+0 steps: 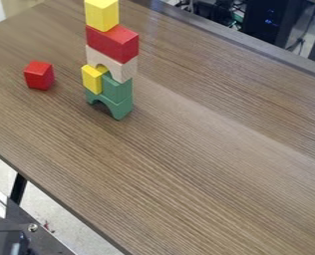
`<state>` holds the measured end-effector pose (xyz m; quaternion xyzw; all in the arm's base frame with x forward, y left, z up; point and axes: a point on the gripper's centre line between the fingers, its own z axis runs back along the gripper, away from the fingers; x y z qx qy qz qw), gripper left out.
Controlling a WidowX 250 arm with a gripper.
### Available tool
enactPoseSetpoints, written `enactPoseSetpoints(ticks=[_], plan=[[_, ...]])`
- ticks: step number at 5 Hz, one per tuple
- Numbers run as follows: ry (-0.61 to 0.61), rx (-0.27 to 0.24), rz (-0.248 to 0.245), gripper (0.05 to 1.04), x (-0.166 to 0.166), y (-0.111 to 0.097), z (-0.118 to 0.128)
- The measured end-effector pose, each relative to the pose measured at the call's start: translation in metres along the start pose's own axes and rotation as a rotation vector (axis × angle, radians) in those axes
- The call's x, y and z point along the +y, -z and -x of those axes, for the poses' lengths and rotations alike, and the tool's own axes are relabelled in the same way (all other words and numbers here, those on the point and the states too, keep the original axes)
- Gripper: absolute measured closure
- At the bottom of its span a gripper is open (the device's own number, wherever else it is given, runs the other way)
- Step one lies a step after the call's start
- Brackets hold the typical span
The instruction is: Move the red cube to the right side of the table
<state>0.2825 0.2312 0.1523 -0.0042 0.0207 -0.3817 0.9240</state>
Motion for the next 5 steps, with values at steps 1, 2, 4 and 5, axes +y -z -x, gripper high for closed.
enactPoseSetpoints(ticks=[1,2,4,5], plan=[[0.054,0.085,-0.002,0.083,0.000,0.026,0.005],[0.094,0.098,-0.016,0.083,-0.005,0.055,0.003],[0.103,0.135,-0.008,0.083,-0.016,0.079,0.015],[0.097,0.134,0.003,0.083,-0.018,0.083,0.020]])
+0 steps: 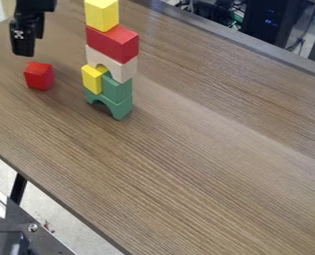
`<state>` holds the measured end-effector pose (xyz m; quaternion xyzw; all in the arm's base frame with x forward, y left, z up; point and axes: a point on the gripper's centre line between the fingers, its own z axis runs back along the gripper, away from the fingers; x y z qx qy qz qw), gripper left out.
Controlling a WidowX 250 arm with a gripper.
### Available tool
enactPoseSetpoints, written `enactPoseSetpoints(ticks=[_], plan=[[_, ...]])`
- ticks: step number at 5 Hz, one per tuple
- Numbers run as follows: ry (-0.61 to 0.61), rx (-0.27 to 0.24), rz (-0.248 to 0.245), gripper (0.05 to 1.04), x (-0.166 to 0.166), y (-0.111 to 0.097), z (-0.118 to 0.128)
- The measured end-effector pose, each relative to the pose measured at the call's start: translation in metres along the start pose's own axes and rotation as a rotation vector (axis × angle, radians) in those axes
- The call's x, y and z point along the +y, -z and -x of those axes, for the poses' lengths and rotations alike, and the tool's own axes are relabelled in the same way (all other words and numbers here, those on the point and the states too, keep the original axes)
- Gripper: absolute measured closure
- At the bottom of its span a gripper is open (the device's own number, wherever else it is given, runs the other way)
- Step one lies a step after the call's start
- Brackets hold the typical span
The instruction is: Move the red cube to the right side of the table
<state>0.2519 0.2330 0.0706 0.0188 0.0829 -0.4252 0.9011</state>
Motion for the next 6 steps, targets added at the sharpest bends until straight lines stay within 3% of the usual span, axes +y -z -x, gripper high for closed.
enactPoseSetpoints(ticks=[1,2,3,5,6], plan=[[0.008,-0.044,0.002,0.083,-0.0010,0.0031,0.0017],[0.032,-0.141,0.018,0.083,-0.0044,0.0047,0.0048],[0.040,-0.207,0.018,0.083,-0.0058,0.0059,0.0087],[0.078,-0.259,-0.004,0.083,-0.0035,0.0046,0.0021],[0.085,-0.259,0.009,0.083,-0.0063,0.0114,0.0004]])
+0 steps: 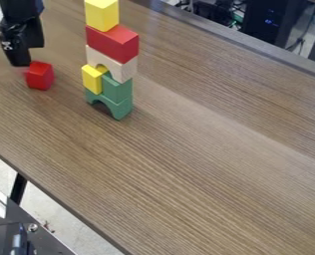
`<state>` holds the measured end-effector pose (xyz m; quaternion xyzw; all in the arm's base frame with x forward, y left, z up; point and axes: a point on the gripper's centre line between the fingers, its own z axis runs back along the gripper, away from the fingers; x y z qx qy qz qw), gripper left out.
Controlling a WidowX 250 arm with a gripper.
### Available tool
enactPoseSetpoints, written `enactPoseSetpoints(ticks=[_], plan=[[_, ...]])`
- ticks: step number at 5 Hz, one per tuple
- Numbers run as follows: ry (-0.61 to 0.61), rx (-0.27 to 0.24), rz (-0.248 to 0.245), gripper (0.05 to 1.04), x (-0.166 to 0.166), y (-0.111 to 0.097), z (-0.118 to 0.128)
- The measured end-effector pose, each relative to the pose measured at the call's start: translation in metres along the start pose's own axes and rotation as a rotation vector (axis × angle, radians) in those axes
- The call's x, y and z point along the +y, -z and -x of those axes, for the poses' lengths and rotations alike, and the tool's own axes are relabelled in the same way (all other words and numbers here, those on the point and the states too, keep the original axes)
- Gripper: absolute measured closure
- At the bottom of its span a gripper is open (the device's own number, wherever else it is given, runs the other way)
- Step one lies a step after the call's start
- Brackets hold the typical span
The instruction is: Move the red cube to the right side of the table
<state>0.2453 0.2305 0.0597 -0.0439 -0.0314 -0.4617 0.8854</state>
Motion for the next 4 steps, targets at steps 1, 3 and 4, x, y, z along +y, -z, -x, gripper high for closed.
enactPoseSetpoints(ticks=[1,3,4], plan=[[0.013,0.012,0.027,0.083,-0.001,0.013,-0.001],[-0.003,0.010,0.082,0.137,-0.009,0.028,-0.002],[-0.043,-0.006,0.070,0.434,-0.010,0.034,-0.004]])
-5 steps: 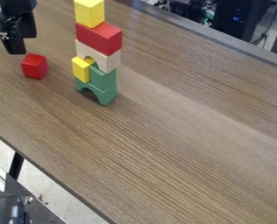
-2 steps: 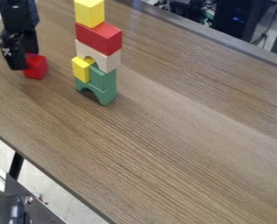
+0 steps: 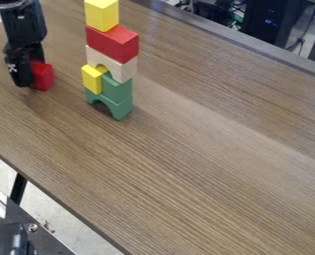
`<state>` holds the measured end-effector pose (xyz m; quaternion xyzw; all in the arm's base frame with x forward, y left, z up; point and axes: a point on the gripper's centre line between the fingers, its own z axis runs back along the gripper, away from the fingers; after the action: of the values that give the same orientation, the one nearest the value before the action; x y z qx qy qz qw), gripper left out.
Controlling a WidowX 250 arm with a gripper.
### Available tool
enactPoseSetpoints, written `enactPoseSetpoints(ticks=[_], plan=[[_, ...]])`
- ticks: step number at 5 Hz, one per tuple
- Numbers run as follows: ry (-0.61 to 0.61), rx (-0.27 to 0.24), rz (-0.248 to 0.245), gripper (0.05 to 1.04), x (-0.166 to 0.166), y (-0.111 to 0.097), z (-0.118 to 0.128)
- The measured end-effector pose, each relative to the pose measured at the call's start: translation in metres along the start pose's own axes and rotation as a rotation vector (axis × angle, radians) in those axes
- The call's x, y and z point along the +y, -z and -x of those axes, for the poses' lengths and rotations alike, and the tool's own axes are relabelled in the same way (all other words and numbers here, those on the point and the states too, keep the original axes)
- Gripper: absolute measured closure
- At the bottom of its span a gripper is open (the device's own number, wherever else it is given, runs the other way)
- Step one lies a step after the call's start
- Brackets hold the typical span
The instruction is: Move the red cube to the right side of the table
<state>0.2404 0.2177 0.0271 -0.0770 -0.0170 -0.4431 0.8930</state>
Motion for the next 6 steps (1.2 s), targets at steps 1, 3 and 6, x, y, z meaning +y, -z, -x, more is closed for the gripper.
enactPoseSetpoints(ticks=[1,3,6], plan=[[-0.023,-0.007,-0.006,0.507,0.002,-0.002,-0.001],[-0.054,-0.090,-0.108,0.507,0.029,-0.051,-0.013],[-0.119,-0.176,-0.276,0.507,0.025,-0.139,-0.063]])
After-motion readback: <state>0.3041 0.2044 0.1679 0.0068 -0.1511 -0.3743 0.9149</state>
